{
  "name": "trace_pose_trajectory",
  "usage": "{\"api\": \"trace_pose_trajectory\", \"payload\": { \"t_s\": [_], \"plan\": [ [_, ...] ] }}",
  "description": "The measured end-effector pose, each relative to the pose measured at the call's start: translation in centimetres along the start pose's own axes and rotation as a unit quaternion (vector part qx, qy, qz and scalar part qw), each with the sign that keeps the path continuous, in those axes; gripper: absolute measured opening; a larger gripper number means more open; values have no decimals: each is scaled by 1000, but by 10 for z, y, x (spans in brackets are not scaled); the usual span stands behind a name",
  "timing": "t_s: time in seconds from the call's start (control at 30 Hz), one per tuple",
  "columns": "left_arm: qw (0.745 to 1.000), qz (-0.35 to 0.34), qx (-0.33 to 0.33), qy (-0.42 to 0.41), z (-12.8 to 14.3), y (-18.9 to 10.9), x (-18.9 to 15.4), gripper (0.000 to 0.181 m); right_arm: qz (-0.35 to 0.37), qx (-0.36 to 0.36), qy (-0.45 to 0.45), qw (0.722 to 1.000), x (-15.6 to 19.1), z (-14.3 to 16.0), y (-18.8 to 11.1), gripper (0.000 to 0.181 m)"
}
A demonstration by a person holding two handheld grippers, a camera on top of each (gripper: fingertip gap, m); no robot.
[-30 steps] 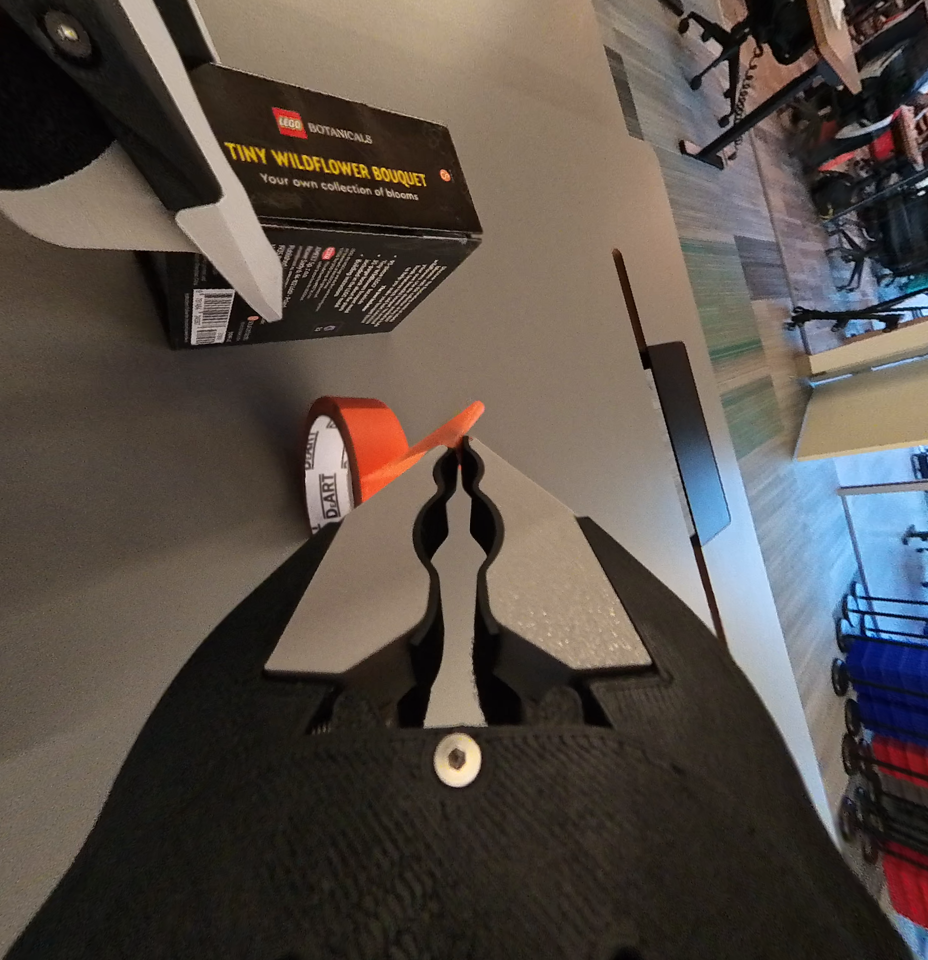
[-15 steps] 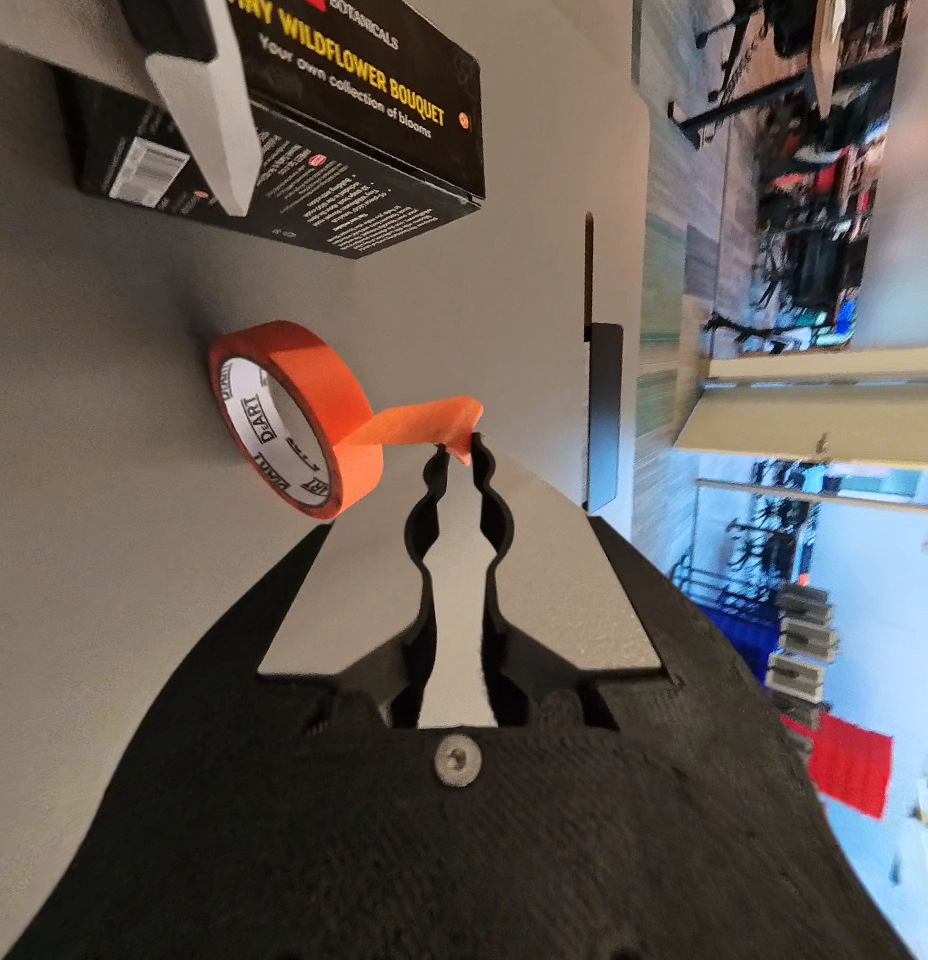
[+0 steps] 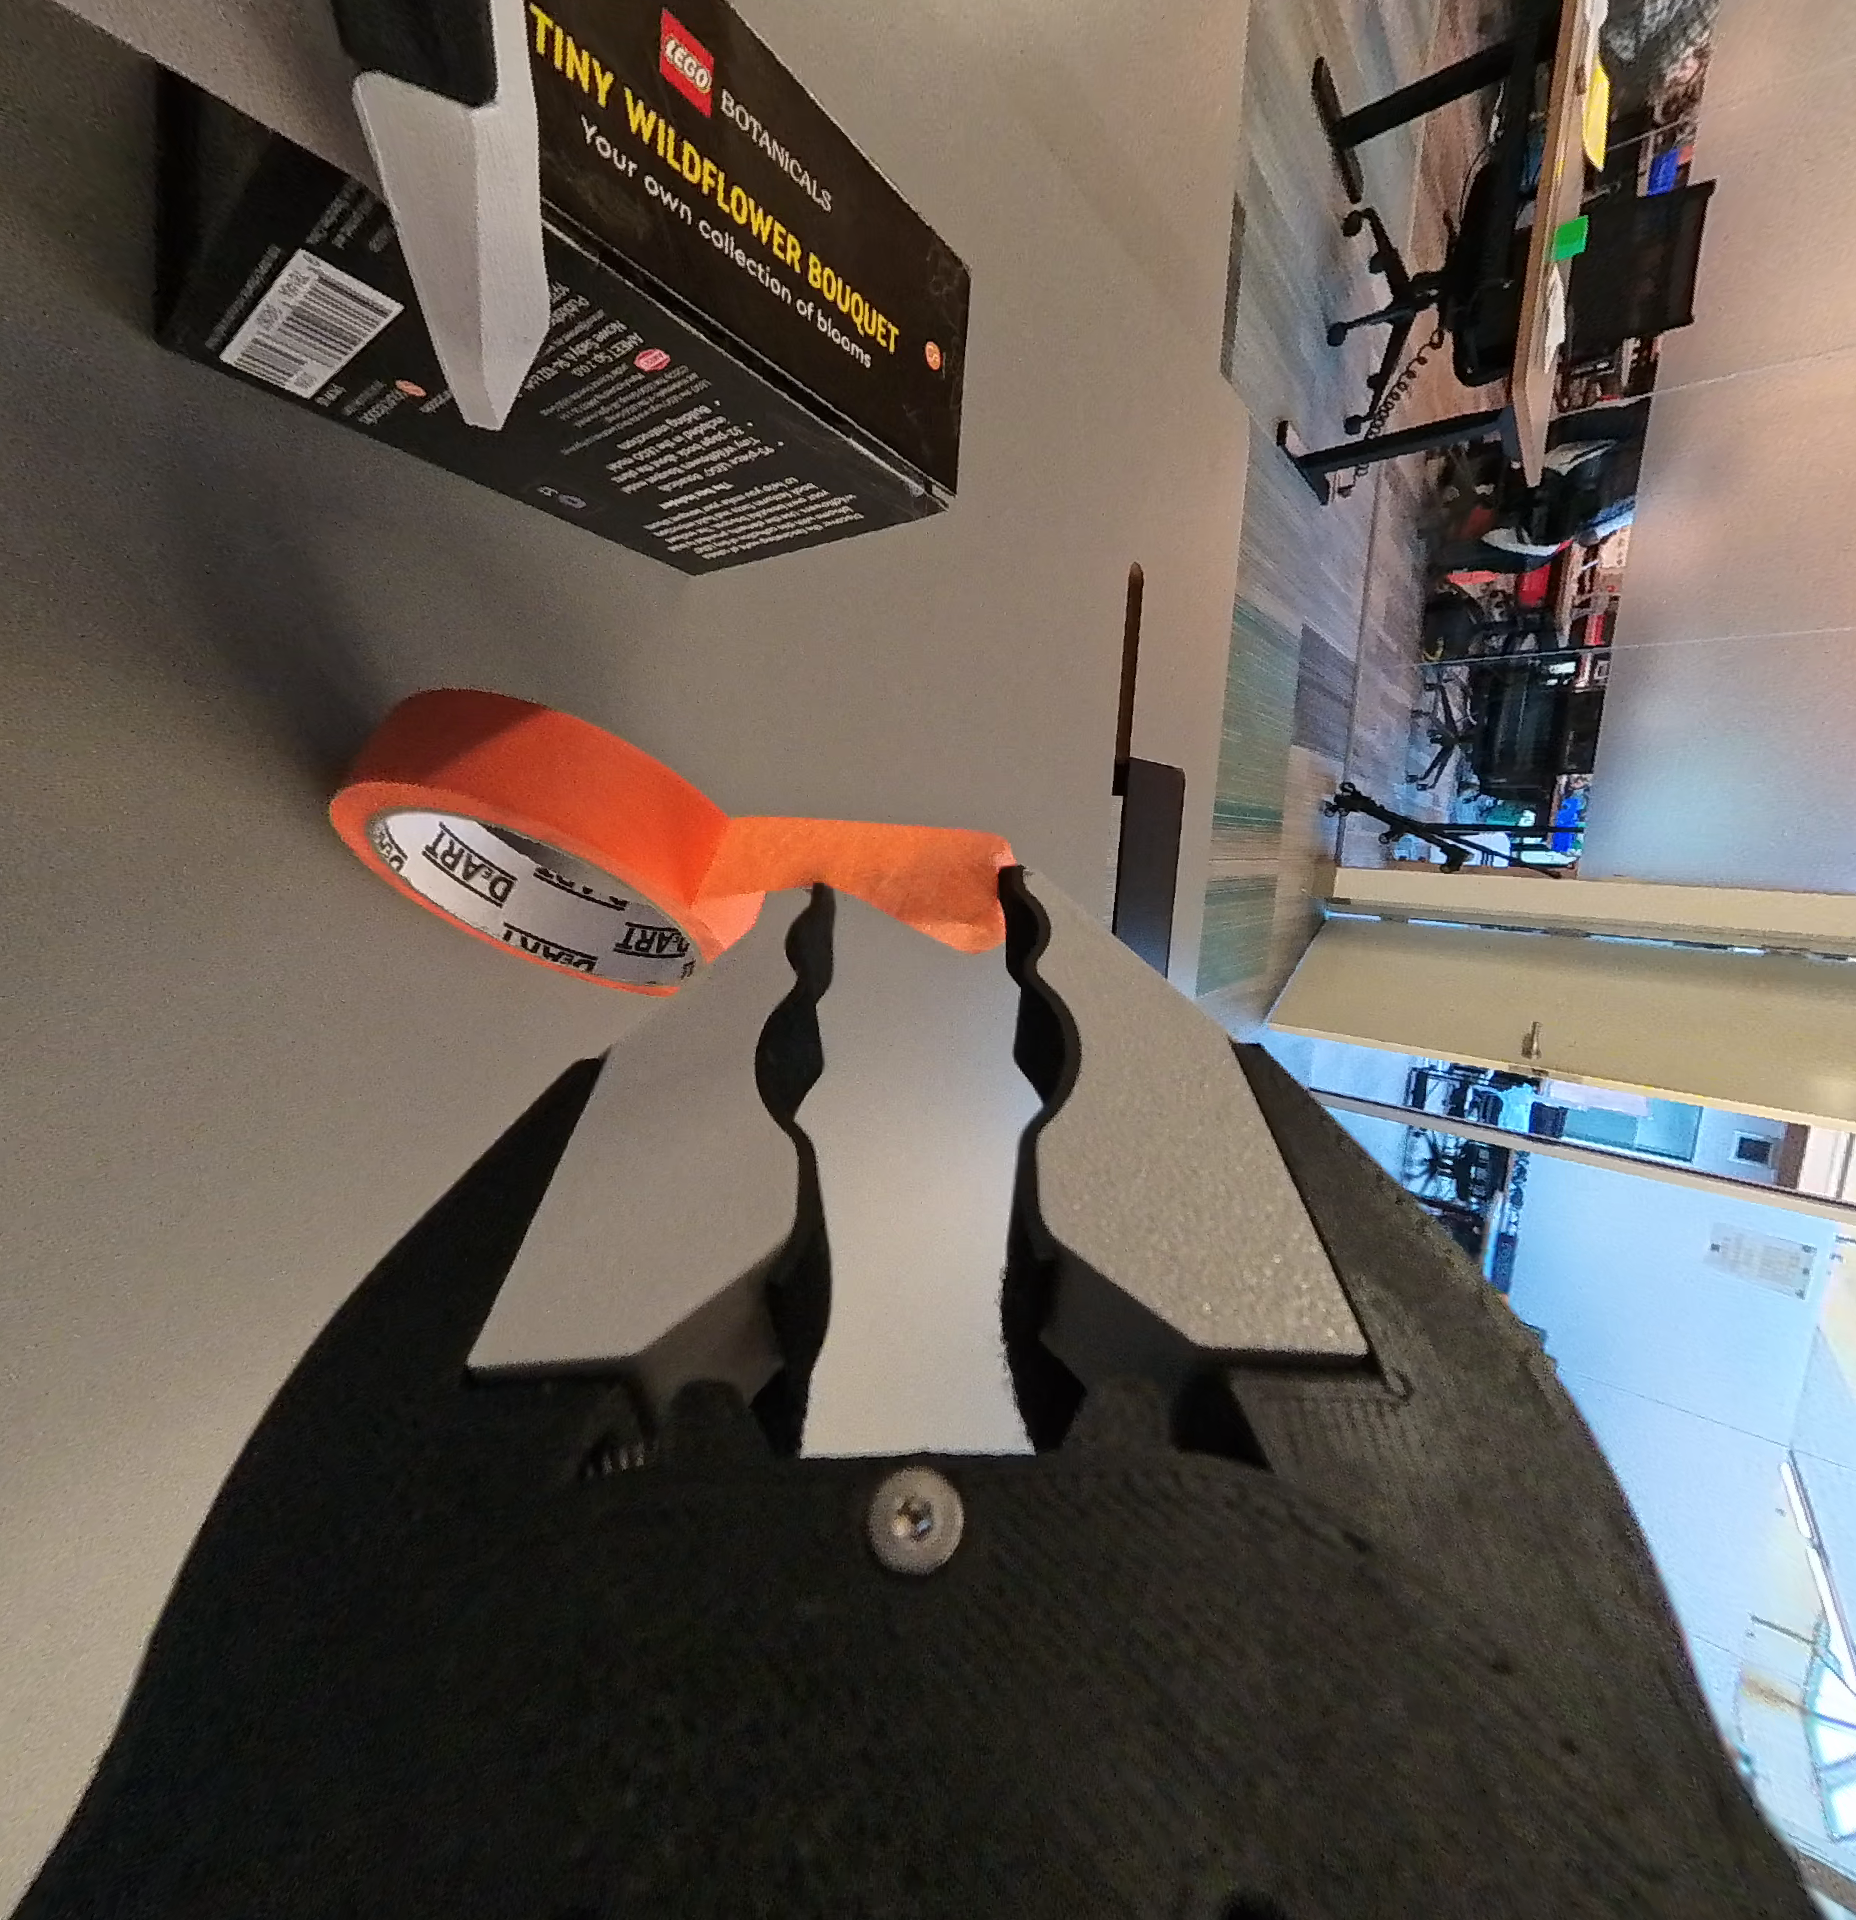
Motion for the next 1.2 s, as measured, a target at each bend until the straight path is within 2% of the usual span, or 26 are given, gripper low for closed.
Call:
{"api": "trace_pose_trajectory", "payload": {
  "t_s": [0.27,0.53,0.63,0.7,0.8,0.97,1.2],
  "plan": [
    [1000,0,0,1,0,0,0,75,-24,-18,24,999,7,-1,-1,42],
    [1000,1,1,2,0,0,1,74,-113,-48,146,982,13,-3,-1,51],
    [1000,1,1,2,0,0,1,74,-157,-68,206,964,17,-6,-3,51],
    [1000,1,1,2,0,0,1,75,-193,-88,261,942,21,-9,-6,50],
    [1000,1,1,2,0,0,1,74,-210,-113,352,905,18,-9,-10,50],
    [1000,1,2,3,0,0,1,74,-198,-150,436,865,5,-6,-19,45],
    [1000,1,3,3,0,0,2,75,-199,-180,509,818,-1,-2,-27,45]
  ]
}}
Point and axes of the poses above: each gripper's, where its closed fingertips meet, y out along the fingers, z out of its underside, x = y × z across the jaws, the point moved 5 cm from there along -y, back along the fingers, and after that the axes turned 9 degrees about -y, right-handed, at the moved point
